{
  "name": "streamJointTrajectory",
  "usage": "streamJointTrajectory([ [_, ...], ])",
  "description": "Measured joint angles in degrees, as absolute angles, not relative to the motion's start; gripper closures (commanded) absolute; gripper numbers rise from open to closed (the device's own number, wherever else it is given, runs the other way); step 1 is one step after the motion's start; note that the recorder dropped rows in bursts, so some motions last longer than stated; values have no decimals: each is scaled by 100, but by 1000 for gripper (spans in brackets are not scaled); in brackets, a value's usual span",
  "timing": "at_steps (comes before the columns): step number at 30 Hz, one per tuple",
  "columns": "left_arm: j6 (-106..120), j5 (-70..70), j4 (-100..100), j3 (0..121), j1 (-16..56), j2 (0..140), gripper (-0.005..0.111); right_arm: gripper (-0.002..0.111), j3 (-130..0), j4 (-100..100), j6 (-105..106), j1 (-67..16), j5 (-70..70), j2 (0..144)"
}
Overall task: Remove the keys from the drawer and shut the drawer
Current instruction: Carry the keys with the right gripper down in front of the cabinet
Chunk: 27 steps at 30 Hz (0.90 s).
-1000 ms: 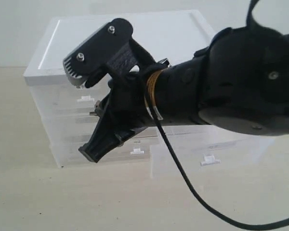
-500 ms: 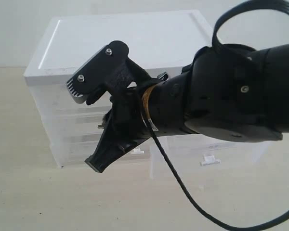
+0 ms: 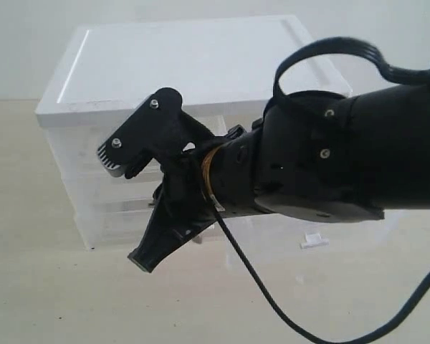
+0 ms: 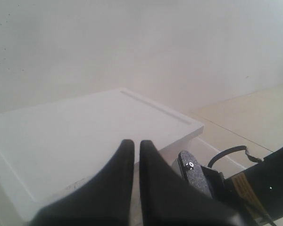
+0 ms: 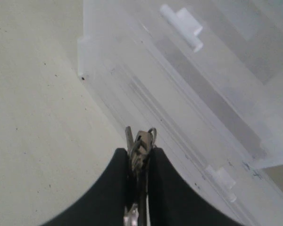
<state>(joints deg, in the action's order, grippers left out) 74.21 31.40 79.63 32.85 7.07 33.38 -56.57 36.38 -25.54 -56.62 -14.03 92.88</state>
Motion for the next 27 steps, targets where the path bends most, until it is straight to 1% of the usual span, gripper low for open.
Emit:
streamJointTrajectory([
  [17, 7421, 3163, 8066, 3285, 707, 3338, 102, 108, -5657, 4879, -2659, -5662, -1578, 9311],
  [27, 7421, 3184, 8066, 3285, 707, 3338, 102, 108, -5657, 5072, -2850, -5662, -1578, 9333],
])
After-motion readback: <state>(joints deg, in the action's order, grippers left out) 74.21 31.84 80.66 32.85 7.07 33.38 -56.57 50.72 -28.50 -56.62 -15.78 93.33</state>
